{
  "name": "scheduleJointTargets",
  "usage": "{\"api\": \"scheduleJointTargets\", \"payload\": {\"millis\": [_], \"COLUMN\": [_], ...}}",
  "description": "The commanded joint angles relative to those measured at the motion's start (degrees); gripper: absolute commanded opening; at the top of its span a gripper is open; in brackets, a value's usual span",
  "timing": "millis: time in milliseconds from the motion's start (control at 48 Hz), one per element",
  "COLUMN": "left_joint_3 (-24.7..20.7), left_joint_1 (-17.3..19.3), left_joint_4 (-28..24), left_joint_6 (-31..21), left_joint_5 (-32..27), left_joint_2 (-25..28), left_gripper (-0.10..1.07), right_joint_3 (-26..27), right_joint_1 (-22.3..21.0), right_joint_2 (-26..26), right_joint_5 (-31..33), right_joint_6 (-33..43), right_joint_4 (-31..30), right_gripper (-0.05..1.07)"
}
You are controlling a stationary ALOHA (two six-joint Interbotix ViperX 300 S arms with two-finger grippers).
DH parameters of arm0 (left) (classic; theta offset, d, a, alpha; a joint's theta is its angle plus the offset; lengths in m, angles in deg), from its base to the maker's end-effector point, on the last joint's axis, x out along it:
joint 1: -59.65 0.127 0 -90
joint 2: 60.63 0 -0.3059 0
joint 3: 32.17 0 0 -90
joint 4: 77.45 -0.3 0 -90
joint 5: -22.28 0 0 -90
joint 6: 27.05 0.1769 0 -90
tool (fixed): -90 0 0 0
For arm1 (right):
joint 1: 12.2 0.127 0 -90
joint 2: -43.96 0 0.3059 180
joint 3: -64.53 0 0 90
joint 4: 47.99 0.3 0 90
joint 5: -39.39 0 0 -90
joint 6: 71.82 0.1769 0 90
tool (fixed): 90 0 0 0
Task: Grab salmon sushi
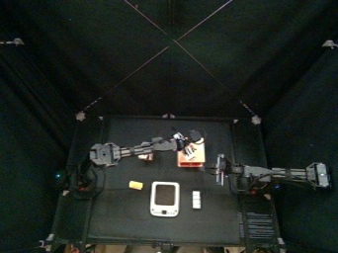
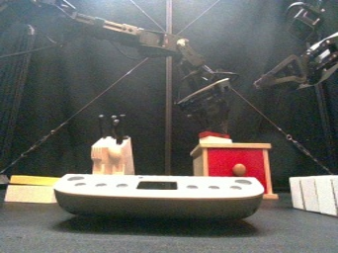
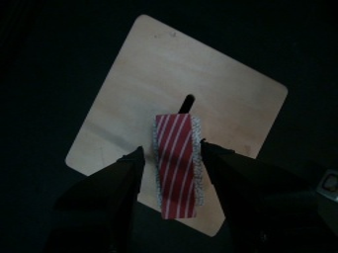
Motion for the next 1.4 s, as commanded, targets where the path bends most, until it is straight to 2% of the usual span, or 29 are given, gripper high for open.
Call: {"api": "scheduleJointTargets", "payload": {"millis": [0, 229, 500, 771, 1375], "left_joint_3": [0.4, 4.8, 12.4, 18.1, 18.2], "left_joint_1": [-0.2, -0.5, -1.8, -1.8, -1.9], "left_joint_4": [-1.3, -6.5, -11.0, -12.3, -11.3], "left_joint_6": [-0.4, -3.3, -8.6, -12.0, -12.0], "left_joint_5": [0.4, 2.1, 5.0, 13.7, 17.0], "left_joint_2": [-4.1, -8.3, -12.7, -14.6, -11.2], "left_gripper": [0.85, 0.85, 0.85, 0.85, 0.85], "right_joint_3": [0.6, 0.6, 0.7, 0.6, 0.5], "right_joint_1": [-0.1, -0.2, -0.2, -0.1, -0.6], "right_joint_2": [0.4, 0.4, 0.4, 0.3, 0.4], "right_joint_5": [-0.3, -0.3, -0.3, -0.3, -0.3], "right_joint_6": [0.0, 0.0, 0.0, 0.0, 0.0], "right_joint_4": [0.0, -0.1, 0.0, 0.0, 0.0], "right_gripper": [0.01, 0.01, 0.01, 0.01, 0.01]}}
